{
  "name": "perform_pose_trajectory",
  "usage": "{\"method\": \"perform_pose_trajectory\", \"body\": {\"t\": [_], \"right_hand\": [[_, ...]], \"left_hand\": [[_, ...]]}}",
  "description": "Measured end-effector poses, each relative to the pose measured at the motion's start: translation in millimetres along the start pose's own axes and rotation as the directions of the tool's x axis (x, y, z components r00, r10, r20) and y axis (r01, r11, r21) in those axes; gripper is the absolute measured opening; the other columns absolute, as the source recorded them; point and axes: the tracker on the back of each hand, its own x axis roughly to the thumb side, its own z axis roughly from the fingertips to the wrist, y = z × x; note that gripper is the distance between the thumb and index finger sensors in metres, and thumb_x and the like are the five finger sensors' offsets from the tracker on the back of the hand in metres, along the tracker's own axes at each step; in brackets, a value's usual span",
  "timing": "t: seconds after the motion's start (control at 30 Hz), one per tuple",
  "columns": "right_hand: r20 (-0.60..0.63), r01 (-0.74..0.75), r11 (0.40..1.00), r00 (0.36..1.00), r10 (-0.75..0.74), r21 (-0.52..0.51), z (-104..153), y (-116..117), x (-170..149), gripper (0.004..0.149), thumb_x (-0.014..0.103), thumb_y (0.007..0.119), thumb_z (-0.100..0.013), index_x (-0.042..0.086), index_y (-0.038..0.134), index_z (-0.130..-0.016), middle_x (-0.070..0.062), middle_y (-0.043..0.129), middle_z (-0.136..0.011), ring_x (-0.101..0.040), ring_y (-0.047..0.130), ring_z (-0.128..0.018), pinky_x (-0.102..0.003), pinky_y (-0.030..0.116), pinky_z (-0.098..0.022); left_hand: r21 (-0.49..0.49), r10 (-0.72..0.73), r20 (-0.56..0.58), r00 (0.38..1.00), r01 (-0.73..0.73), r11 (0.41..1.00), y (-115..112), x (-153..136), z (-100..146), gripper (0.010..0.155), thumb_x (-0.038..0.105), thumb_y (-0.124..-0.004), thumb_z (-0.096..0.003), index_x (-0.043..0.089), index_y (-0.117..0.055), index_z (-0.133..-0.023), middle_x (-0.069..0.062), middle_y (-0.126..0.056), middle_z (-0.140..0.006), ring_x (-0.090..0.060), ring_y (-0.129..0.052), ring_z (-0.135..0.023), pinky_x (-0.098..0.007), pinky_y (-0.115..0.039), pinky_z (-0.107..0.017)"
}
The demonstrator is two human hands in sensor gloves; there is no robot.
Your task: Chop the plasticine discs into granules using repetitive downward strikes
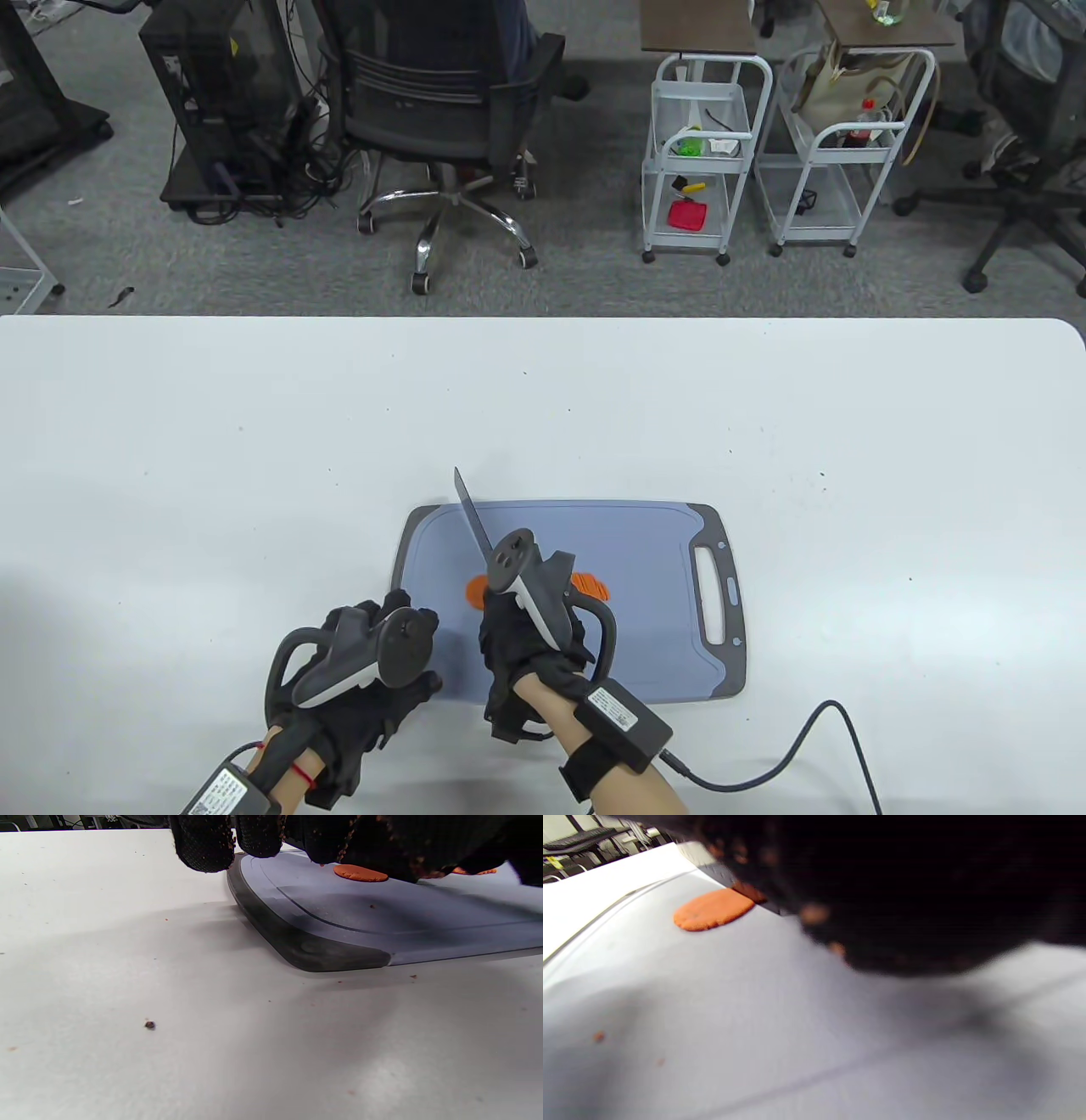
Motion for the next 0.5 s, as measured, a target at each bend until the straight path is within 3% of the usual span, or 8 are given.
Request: {"method": "perform_pose_trajectory", "body": {"t": [0.1, 0.2, 0.3, 0.5], "right_hand": [[0.035, -0.071, 0.996, 0.997, 0.073, -0.050, -1.3, -3.5, 9.1, 0.053, 0.052, 0.071, -0.050, 0.007, 0.082, -0.077, 0.001, 0.098, -0.039, -0.015, 0.109, -0.002, -0.043, 0.096, -0.009], [0.044, 0.044, 0.999, 0.998, -0.043, -0.011, 9.2, -7.0, 1.9, 0.053, 0.051, 0.071, -0.051, 0.007, 0.082, -0.078, 0.000, 0.098, -0.040, -0.016, 0.109, -0.002, -0.043, 0.095, -0.009], [0.041, 0.012, 1.000, 0.999, -0.011, -0.020, 16.2, -5.8, 1.3, 0.053, 0.051, 0.071, -0.051, 0.006, 0.082, -0.078, -0.001, 0.098, -0.040, -0.015, 0.109, -0.002, -0.043, 0.095, -0.009], [0.027, -0.052, 0.998, 0.998, 0.053, -0.038, 5.3, 3.6, 8.1, 0.053, 0.051, 0.072, -0.050, 0.006, 0.080, -0.077, 0.001, 0.097, -0.039, -0.015, 0.108, -0.001, -0.044, 0.095, -0.008]], "left_hand": [[-0.007, -0.002, 0.005, 1.000, 0.002, 1.000, -0.9, 0.0, 0.3, 0.077, 0.063, -0.061, -0.0382, 0.034, -0.053, -0.110, -0.012, -0.047, -0.124, -0.046, -0.063, -0.108, -0.066, -0.047, -0.075], [-0.010, 0.006, 0.004, 1.000, -0.006, 1.000, -0.5, -0.8, -0.3, 0.077, 0.062, -0.061, -0.0383, 0.034, -0.054, -0.110, -0.012, -0.047, -0.124, -0.046, -0.062, -0.108, -0.066, -0.046, -0.075], [-0.012, 0.000, 0.002, 1.000, 0.000, 1.000, -0.8, -0.7, -0.5, 0.077, 0.062, -0.061, -0.0382, 0.034, -0.053, -0.110, -0.013, -0.047, -0.124, -0.046, -0.062, -0.108, -0.066, -0.046, -0.075], [-0.012, 0.004, 0.003, 1.000, -0.004, 1.000, -1.2, 0.7, 0.4, 0.077, 0.063, -0.061, -0.0382, 0.034, -0.053, -0.110, -0.012, -0.047, -0.124, -0.046, -0.063, -0.108, -0.066, -0.047, -0.075]]}}
